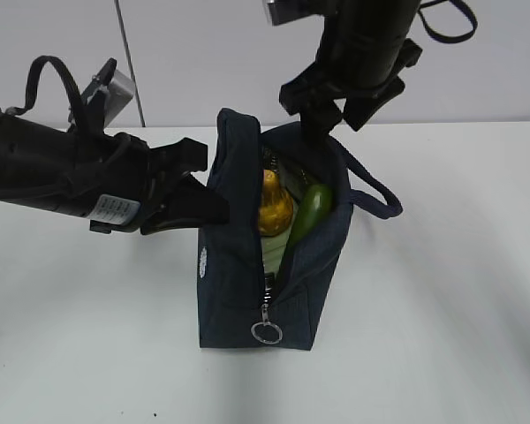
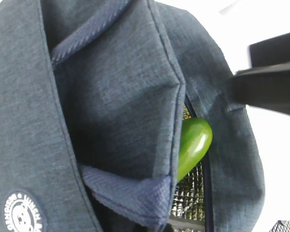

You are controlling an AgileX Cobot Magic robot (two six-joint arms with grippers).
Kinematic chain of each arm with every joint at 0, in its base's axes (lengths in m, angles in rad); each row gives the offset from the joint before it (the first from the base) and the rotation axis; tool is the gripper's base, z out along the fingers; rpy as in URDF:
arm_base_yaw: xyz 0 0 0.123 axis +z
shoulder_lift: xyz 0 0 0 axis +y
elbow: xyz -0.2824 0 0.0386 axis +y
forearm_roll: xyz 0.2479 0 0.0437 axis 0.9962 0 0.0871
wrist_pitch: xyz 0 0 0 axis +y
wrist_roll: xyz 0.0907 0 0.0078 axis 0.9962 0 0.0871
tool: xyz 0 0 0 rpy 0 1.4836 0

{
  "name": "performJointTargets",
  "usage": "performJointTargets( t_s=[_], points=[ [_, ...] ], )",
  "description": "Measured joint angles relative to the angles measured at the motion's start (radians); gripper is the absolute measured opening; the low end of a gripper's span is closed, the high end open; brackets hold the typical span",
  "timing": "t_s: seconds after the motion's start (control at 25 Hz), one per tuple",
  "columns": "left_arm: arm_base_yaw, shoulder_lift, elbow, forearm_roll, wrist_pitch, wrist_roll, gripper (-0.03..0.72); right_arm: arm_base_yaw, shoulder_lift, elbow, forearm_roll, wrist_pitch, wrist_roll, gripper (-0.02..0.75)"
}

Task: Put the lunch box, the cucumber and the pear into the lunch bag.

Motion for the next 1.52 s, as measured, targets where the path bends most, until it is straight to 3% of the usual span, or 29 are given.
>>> performJointTargets(
  t_s=[0.28,0.4,0.6,0.76,1.04,1.52],
  points=[
    [0.0,0.0,0.0,0.004,0.0,0.0,0.002,0.0,-0.162,0.0,0.035,0.0,-0.03,0.493],
    [0.0,-0.002,0.0,0.027,0.0,0.001,0.081,0.0,-0.234,0.0,0.079,0.002,-0.054,0.493],
    [0.0,-0.047,0.0,0.107,0.0,0.001,0.294,0.0,-0.343,0.002,0.184,0.008,-0.099,0.493],
    [0.0,-0.103,0.0,0.219,0.004,0.001,0.352,0.0,-0.429,0.058,0.257,0.01,-0.142,0.493],
    [0.0,-0.186,0.0,0.353,0.015,0.002,0.358,0.0,-0.633,0.379,0.329,0.0,-0.178,0.493],
    [0.0,-0.233,0.0,0.412,0.051,0.004,0.361,0.0,-0.971,1.012,0.45,-0.383,-0.202,0.493]
  ],
)
